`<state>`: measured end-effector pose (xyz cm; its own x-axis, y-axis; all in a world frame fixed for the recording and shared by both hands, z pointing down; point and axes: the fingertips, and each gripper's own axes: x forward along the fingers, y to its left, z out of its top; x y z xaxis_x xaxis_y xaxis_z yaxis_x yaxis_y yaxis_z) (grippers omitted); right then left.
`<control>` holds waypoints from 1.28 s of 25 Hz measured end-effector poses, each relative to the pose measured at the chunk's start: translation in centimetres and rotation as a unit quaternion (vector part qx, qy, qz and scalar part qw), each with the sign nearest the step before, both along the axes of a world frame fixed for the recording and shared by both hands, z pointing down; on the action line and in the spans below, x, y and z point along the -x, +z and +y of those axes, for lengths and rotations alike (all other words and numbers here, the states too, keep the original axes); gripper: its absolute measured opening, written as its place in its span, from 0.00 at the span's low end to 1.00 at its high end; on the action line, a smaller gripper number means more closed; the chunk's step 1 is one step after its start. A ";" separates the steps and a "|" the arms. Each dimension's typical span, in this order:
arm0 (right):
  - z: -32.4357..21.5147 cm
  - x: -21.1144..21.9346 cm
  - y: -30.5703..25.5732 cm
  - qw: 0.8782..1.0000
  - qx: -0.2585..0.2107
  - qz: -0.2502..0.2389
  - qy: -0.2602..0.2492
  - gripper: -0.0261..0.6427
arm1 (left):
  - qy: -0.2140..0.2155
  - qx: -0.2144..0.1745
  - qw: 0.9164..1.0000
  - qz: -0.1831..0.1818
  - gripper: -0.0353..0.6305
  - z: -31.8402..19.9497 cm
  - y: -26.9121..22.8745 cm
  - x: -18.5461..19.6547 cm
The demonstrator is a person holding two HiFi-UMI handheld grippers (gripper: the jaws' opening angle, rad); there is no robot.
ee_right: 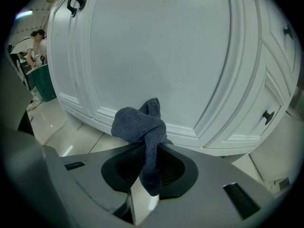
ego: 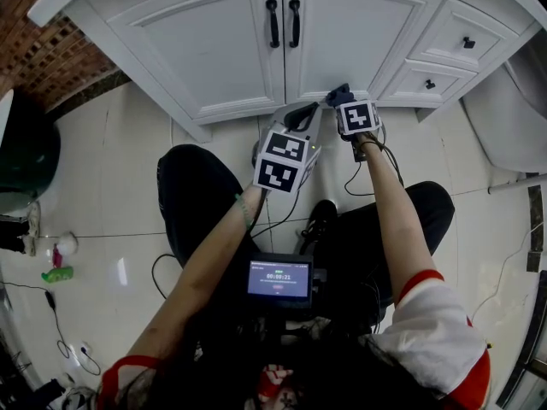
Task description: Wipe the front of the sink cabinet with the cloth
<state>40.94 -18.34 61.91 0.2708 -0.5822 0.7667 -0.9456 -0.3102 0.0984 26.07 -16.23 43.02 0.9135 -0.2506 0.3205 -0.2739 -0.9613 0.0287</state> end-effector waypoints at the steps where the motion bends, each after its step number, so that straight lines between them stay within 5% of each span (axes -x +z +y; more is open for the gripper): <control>1: 0.2 -0.1 0.4 1.000 0.005 -0.002 0.003 0.17 | 0.000 0.000 1.000 -0.001 0.10 0.0 0.1 0.0; 12: 2.1 -2.7 -4.0 0.998 -0.053 0.005 0.015 0.17 | 0.006 -0.009 1.000 0.003 0.10 0.6 -1.0 -0.5; 19: 4.0 -6.6 -14.0 0.991 -0.121 0.056 0.022 0.17 | 0.023 -0.014 0.999 0.027 0.10 2.4 -2.8 -2.2; 32: 4.7 -8.8 -36.3 0.943 -0.282 0.175 0.001 0.17 | 0.047 -0.009 0.998 0.032 0.10 4.9 -3.6 -4.0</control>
